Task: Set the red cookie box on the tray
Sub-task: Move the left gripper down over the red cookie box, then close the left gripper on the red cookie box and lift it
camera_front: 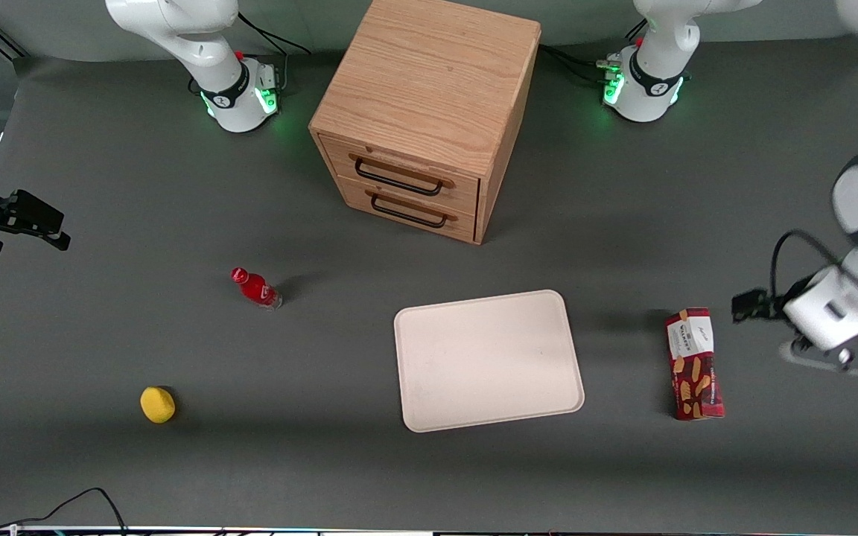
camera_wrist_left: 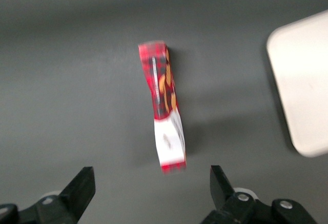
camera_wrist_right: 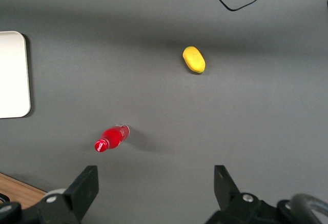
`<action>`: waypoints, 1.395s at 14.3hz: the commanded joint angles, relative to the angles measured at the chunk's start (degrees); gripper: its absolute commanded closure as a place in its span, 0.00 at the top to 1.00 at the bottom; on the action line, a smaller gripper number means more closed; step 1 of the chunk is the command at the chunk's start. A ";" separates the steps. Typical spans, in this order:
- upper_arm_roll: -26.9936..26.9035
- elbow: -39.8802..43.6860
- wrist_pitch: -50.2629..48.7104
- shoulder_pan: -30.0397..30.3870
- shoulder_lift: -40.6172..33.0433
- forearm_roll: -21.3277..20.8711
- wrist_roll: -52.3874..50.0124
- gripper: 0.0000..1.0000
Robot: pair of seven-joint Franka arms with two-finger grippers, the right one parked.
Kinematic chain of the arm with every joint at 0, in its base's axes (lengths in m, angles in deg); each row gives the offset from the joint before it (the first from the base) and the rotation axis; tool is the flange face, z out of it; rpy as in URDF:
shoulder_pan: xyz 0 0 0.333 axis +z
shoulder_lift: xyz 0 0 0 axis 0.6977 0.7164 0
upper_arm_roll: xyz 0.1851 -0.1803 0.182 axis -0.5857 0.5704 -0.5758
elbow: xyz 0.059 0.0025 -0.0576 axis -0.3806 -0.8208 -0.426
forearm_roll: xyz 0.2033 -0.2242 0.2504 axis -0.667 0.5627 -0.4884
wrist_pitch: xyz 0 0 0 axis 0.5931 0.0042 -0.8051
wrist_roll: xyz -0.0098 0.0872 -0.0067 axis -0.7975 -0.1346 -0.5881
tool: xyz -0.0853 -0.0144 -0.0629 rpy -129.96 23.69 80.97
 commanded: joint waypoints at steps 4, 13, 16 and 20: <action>-0.24 2.57 9.28 -0.63 9.94 -1.85 -5.07 1.00; -0.42 0.64 16.77 -0.54 17.78 -4.04 -5.16 0.29; -0.51 0.46 16.50 -0.45 17.69 -4.13 -5.16 0.00; -0.42 0.90 15.28 -0.80 15.33 -4.13 -6.72 0.00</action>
